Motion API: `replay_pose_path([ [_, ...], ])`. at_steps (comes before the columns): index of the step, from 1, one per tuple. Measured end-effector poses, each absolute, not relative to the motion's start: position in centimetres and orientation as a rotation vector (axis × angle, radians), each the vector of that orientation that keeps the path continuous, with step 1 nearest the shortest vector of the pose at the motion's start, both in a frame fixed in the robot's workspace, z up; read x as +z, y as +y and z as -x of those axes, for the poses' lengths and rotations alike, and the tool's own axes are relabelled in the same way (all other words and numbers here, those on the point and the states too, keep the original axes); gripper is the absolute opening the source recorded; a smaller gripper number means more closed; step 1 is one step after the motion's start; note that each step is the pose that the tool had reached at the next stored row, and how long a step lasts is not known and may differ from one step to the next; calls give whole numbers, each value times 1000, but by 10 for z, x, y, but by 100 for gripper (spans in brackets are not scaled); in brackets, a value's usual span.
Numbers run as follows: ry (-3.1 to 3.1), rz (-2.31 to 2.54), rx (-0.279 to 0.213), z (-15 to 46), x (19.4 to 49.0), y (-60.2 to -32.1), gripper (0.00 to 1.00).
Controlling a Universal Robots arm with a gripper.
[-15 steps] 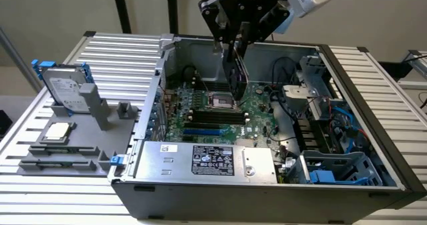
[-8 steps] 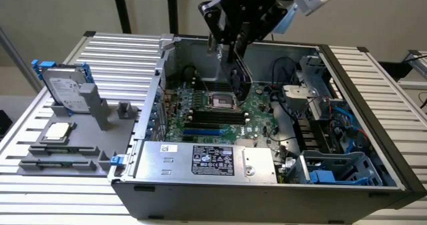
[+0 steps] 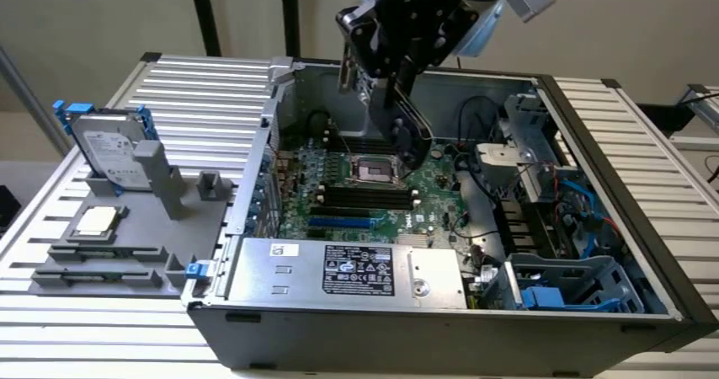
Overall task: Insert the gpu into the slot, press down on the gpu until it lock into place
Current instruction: 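Insert the gpu into the slot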
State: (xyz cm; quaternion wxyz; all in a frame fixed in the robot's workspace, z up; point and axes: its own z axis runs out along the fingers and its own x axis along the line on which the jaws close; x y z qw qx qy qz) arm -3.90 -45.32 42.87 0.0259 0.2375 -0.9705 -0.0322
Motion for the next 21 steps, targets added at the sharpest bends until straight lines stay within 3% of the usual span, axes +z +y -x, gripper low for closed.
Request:
replay_pose_path([
  [21,-2810,-1291,-76,39,427,-453,26],
])
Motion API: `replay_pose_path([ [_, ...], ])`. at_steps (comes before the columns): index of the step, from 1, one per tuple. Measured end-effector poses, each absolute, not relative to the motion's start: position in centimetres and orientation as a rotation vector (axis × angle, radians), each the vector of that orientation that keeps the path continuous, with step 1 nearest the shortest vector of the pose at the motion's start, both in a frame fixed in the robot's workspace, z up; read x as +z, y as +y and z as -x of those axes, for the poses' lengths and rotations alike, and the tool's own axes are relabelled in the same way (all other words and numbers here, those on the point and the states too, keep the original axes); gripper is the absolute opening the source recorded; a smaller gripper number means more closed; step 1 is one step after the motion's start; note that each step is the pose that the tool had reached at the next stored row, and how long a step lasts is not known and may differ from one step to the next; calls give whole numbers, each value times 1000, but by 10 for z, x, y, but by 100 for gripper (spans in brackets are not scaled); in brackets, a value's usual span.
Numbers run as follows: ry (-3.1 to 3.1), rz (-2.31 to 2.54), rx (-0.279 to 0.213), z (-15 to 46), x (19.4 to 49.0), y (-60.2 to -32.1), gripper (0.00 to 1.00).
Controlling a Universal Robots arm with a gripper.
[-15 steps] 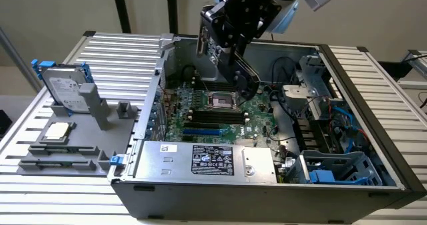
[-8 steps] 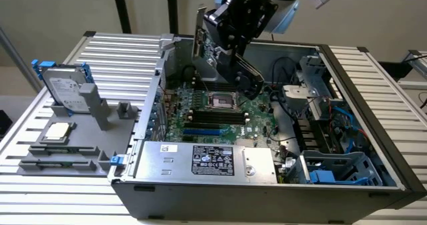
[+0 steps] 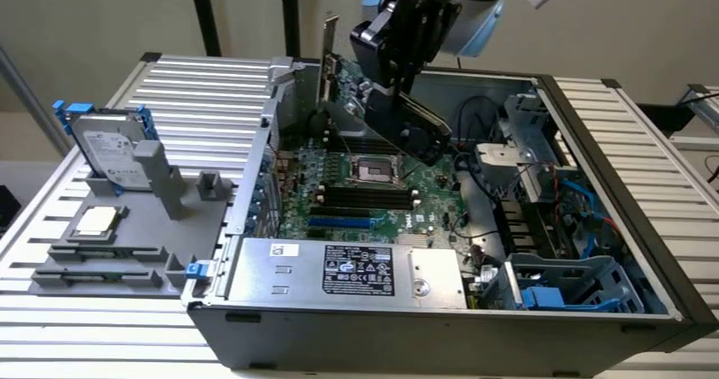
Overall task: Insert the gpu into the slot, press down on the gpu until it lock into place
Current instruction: 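Insert the gpu into the slot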
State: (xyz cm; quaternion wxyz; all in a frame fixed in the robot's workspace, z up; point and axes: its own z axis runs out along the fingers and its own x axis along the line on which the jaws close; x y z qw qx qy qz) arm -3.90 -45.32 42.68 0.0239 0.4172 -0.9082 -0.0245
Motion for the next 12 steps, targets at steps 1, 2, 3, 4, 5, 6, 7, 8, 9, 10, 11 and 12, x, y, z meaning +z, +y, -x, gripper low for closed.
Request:
replay_pose_path([
  [1,-2799,-1319,-74,39,427,-453,26],
  [2,-2790,-1343,-73,39,427,-453,26],
  [3,-2780,-1368,-71,39,426,-453,26],
  [4,-2770,-1393,-70,39,426,-453,26],
  [5,-2760,-1417,-69,39,426,-453,26],
  [6,-2750,-1442,-68,39,426,-453,26],
  [7,-2740,-1466,-68,39,426,-453,26],
  [8,-2732,-1488,-68,39,426,-453,26],
  [9,-2723,-1511,-69,39,426,-453,26],
  [10,-2713,-1533,-70,39,425,-453,26],
  [11,-2704,-1555,-72,39,425,-453,26],
  [12,-2695,-1577,-74,39,425,-453,26],
])
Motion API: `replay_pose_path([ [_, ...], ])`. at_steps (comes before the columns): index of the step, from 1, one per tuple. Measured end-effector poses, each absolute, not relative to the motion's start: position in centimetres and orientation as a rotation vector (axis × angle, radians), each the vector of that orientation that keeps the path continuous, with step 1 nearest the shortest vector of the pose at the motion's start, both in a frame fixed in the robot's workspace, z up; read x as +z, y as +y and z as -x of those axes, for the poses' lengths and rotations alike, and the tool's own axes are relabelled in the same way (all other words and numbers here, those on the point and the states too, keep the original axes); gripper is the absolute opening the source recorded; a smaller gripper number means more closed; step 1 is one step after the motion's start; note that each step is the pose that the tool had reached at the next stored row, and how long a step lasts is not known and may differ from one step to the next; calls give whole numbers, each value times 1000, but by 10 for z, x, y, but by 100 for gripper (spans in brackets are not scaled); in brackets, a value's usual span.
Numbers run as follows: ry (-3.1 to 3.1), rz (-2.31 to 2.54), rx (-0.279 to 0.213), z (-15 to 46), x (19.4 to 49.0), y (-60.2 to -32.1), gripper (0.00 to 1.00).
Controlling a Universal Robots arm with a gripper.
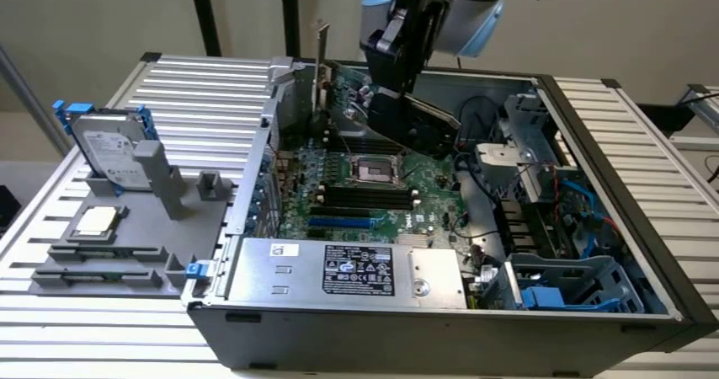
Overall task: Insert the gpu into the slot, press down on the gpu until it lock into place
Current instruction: 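Insert the gpu into the slot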
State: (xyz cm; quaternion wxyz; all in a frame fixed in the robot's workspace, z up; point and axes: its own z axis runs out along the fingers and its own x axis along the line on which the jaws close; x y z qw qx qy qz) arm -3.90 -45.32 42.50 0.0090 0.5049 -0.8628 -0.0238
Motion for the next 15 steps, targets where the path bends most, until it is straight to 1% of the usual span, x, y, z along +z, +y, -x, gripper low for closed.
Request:
replay_pose_path([
  [7,-2622,-1732,-91,39,423,-453,26],
  [15,-2498,-1920,-96,39,418,-453,26],
])
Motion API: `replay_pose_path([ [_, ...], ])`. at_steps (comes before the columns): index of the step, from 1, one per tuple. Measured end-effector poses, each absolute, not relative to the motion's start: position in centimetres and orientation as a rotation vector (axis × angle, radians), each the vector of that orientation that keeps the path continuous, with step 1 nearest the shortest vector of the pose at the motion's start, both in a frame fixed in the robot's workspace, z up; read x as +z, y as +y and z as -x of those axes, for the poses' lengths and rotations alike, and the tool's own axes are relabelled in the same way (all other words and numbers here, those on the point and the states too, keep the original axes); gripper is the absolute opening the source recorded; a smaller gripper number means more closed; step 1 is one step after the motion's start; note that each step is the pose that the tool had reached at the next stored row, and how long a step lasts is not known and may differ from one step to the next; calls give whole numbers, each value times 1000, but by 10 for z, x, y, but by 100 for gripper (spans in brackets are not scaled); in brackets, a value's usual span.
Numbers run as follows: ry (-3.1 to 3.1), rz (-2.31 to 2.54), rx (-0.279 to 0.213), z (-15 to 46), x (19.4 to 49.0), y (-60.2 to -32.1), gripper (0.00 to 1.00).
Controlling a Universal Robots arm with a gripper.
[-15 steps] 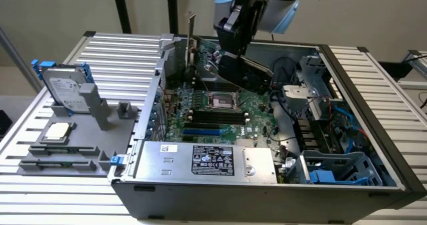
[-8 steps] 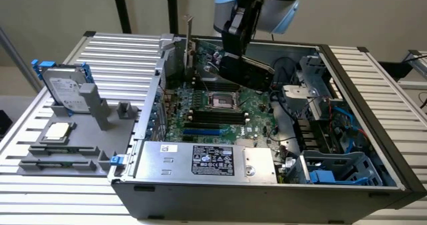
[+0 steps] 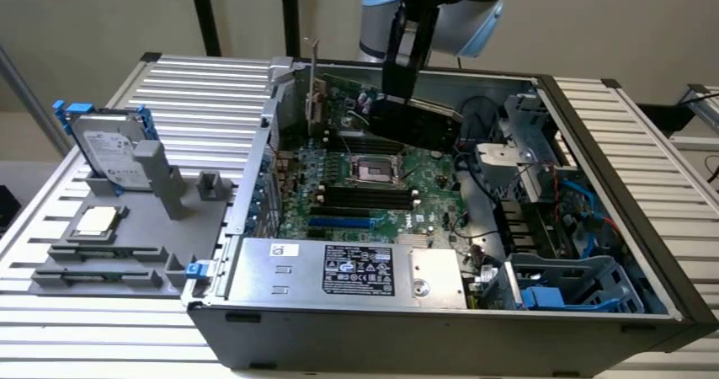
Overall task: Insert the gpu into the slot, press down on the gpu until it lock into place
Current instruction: 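Insert the gpu into the slot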
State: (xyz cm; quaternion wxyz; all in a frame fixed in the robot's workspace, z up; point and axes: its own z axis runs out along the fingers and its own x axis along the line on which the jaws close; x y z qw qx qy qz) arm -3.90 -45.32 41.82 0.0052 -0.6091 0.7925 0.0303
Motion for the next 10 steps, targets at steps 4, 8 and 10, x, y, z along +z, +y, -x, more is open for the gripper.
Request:
replay_pose_path([
  [4,2409,1992,95,39,416,-453,26],
  [8,2333,2075,94,39,413,-453,26],
  [10,2294,2114,94,39,411,-453,26],
])
